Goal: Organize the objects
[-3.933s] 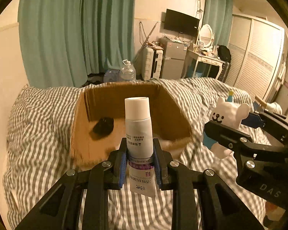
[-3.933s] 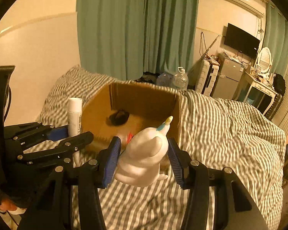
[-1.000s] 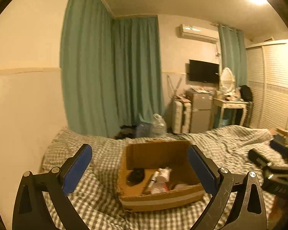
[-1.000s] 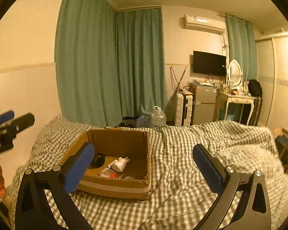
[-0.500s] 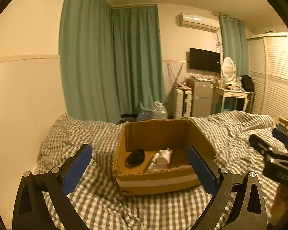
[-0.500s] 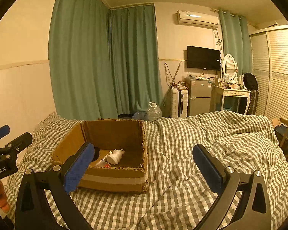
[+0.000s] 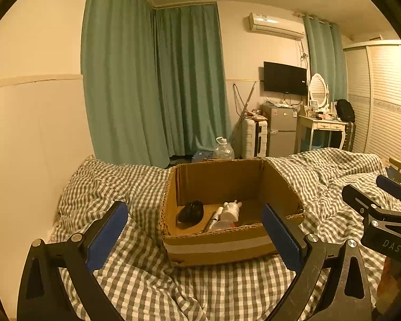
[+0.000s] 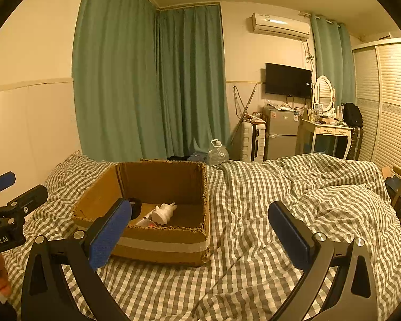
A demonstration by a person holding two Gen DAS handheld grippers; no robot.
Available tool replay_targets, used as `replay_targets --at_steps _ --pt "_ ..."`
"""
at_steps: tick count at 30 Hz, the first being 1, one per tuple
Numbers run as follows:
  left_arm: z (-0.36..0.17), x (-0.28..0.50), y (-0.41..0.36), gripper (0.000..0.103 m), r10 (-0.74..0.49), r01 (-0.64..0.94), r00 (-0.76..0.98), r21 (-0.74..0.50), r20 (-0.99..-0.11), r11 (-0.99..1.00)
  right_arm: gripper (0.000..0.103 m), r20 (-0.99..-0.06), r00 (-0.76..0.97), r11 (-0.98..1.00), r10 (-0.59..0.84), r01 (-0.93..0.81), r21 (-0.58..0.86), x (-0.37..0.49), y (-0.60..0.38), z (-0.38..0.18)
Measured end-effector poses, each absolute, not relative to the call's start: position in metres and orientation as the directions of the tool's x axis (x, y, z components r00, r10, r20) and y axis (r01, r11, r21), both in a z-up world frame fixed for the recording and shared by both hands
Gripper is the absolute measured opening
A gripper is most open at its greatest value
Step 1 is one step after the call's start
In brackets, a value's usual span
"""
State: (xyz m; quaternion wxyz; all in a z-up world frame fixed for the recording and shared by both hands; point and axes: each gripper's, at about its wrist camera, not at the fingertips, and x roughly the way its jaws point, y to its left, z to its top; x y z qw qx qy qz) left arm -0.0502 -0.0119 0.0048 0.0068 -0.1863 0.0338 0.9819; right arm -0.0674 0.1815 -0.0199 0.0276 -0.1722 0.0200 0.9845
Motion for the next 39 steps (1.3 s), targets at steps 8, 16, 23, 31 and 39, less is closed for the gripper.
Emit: replay_targets --at_steps 8,16,23,31,39 --pt "0.0027 -0.0524 -0.0111 0.103 0.0 -0.029 -0.926 0.073 -0.378 -0.997 0.103 -0.339 -0.939 -0.998 0.056 -0.065 0.015 -0.0679 0.1779 -0.0241" --pt "0.0003 -0.055 -0.0105 0.103 0.001 -0.034 -0.921 0.078 -0.389 -0.996 0.103 -0.342 -0.938 -0.998 0.055 -0.064 0.015 -0.069 0.1768 -0.0252" --pt "-0.0004 -0.055 -0.0098 0.103 -0.002 -0.032 -0.922 0.082 -0.388 -0.996 0.103 -0.346 -0.937 -0.998 0.051 -0.061 0.017 -0.0707 0.1765 -0.0259" --pt "-0.0014 -0.0558 -0.0116 0.103 -0.004 -0.029 -0.923 0.081 -0.384 -0.996 0.103 -0.349 -0.936 -0.998 0.045 -0.054 0.018 -0.0721 0.1742 -0.0281" --pt "-0.001 -0.056 -0.0111 0.103 -0.004 -0.031 -0.924 0.084 -0.382 -0.996 0.103 -0.347 -0.937 -0.999 0.038 -0.047 0.017 -0.0711 0.172 -0.0286"
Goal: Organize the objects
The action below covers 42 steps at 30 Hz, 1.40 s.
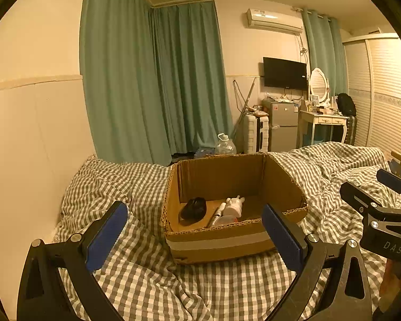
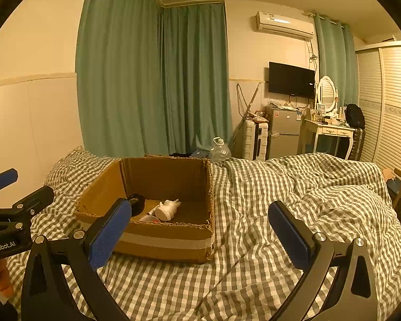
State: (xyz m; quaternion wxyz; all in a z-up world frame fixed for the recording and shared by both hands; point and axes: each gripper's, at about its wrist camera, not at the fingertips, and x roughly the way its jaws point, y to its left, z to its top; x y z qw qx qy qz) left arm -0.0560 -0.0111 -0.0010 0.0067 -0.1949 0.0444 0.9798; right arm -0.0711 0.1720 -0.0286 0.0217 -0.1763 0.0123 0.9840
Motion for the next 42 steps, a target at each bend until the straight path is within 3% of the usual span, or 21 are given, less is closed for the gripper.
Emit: replay_targets --at_steps 42 --pt "-0.0001 -0.0527 -0.0178 0.103 0.018 -0.046 -0.935 0.069 -0.354 -0.997 0.103 -0.371 -0.928 -0.999 0.026 -0.033 0.013 -0.0724 0.1679 -0.0314"
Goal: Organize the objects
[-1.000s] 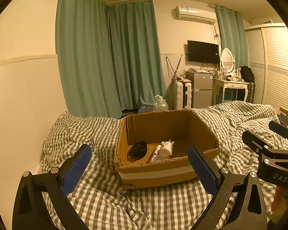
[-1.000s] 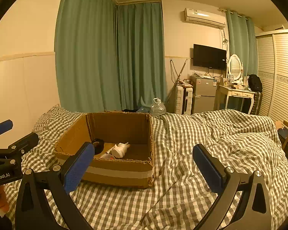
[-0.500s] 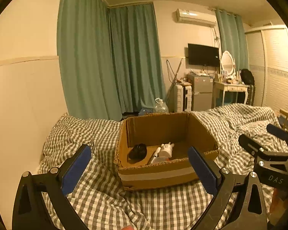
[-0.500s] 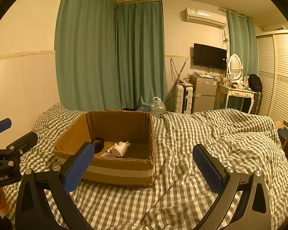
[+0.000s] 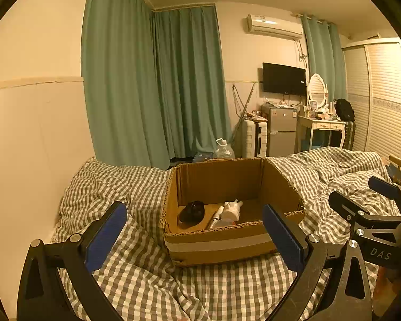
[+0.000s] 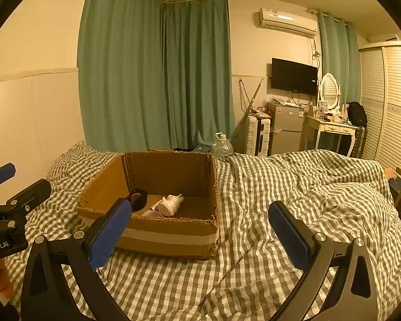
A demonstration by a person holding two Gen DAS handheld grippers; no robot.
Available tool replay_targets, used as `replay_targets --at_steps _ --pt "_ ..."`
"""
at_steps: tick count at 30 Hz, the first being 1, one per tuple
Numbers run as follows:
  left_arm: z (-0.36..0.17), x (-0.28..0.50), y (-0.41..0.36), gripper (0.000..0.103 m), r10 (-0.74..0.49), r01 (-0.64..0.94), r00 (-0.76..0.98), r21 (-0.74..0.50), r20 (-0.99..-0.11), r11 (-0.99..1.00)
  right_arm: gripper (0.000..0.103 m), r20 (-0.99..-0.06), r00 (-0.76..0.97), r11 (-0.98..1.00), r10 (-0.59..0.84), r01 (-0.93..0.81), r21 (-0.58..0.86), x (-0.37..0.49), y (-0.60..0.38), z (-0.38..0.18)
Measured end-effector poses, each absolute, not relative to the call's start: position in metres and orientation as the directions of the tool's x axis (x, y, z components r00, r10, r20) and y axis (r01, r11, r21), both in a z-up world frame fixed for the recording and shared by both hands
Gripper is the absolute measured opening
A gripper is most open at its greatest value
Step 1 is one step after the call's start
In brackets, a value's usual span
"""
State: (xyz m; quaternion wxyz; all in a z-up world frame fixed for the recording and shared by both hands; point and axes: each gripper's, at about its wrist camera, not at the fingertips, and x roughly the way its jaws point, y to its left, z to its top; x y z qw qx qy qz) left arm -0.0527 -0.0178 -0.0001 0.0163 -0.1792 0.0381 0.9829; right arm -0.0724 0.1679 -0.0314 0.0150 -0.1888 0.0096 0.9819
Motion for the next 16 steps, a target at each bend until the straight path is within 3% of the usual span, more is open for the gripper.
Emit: replay_targets --at_steps 16 --pt "-0.0029 -0.0457 -0.0135 0.103 -0.012 -0.025 -0.952 0.116 -0.307 -0.993 0.103 -0.383 -0.924 -1.0 0.021 -0.026 0.01 -0.0766 0.1629 -0.0373"
